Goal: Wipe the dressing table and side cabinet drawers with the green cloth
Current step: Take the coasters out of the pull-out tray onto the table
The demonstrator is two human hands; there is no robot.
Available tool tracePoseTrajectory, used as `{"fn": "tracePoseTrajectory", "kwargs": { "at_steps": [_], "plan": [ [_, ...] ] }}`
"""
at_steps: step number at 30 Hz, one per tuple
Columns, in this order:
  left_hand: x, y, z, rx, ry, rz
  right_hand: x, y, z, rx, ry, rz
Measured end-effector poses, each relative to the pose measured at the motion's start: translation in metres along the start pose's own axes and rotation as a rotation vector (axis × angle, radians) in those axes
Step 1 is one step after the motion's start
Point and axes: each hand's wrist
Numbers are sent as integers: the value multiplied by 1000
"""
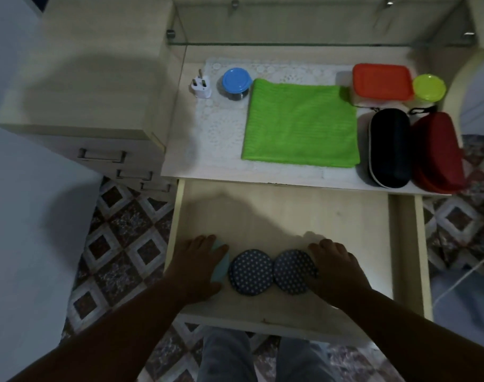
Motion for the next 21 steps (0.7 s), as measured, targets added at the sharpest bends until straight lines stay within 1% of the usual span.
{"fn": "tracePoseTrajectory", "kwargs": {
  "at_steps": [3,6,10,16,21],
  "plan": [
    [2,1,2,-19,-38,25,20,0,-18,8,102,3],
    [1,3,4,-27,-92,-40,35,5,-30,-19,142,54],
    [4,7,3,-36,-130,-120,41,16,-31,-37,117,77],
    [8,3,6,-73,-174,-144,42,18,-23,15,80,96],
    [8,6,8,-95,-175,-169,41,21,-22,-15,55,37]
  ]
}}
Point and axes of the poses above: each hand's wrist, its own z-axis towards the middle knuckle, its own y-axis out of the palm, x = y × z, and after that the axes turned 7 degrees about z, right-handed
